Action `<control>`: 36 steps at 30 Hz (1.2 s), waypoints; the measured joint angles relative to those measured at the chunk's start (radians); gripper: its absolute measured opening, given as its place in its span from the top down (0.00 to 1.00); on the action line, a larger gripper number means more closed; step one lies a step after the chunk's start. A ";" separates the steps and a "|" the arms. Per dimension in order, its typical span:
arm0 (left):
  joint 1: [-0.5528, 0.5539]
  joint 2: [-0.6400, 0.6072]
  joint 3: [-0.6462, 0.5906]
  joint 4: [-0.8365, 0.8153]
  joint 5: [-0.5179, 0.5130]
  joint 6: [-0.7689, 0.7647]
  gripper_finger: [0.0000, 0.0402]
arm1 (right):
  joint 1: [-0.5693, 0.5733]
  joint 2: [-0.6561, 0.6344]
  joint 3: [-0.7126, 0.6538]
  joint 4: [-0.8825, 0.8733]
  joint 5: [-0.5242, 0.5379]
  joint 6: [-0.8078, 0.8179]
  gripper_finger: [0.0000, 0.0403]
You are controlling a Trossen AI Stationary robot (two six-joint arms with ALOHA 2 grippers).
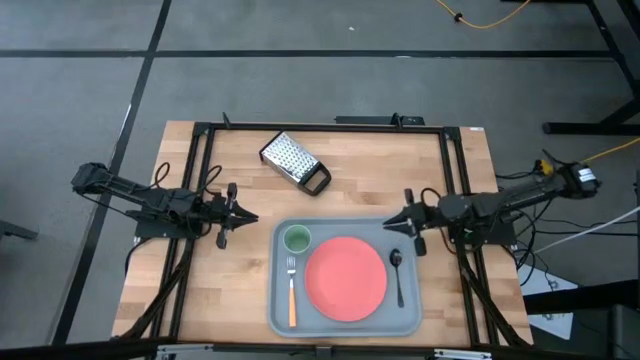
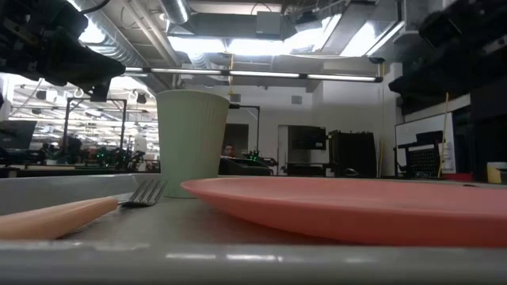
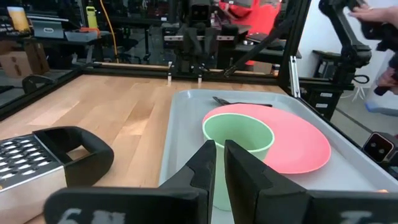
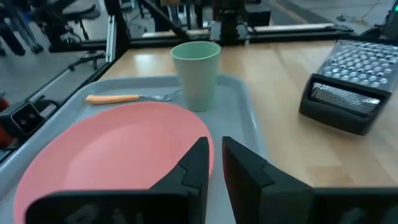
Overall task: Pick and place plate/cup/fork/spoon on tray
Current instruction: Return to Home Position
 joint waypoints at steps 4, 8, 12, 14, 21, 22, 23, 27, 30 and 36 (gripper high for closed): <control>0.000 0.000 0.000 0.000 0.000 0.000 0.93 | -0.049 -0.129 -0.079 0.001 -0.042 -0.003 0.87; 0.000 0.000 0.000 -0.001 0.000 0.000 0.92 | -0.074 -0.246 -0.133 0.002 -0.051 -0.001 0.87; 0.000 0.000 0.000 -0.001 0.000 0.000 0.93 | -0.090 -0.331 -0.150 -0.028 -0.051 -0.009 0.87; 0.000 0.000 0.000 -0.001 0.000 0.000 0.94 | -0.097 -0.368 -0.150 -0.042 -0.050 -0.023 0.87; 0.000 0.000 0.000 -0.001 0.000 0.000 0.94 | -0.103 -0.526 -0.150 -0.158 -0.050 -0.036 0.87; 0.000 0.000 0.000 -0.001 0.000 0.000 0.94 | -0.103 -0.550 -0.150 -0.178 -0.050 -0.036 0.87; 0.000 0.000 0.000 -0.001 0.000 0.000 0.94 | -0.103 -0.572 -0.150 -0.197 -0.050 -0.037 0.87; 0.000 0.000 0.000 -0.001 0.000 0.000 0.94 | -0.103 -0.647 -0.150 -0.267 -0.051 -0.037 0.87; 0.000 0.000 0.000 -0.001 0.000 0.000 0.94 | -0.102 -0.682 -0.150 -0.260 -0.051 -0.038 0.87; 0.000 0.000 0.000 -0.001 0.000 0.000 0.94 | -0.102 -0.716 -0.150 -0.263 -0.051 -0.039 0.87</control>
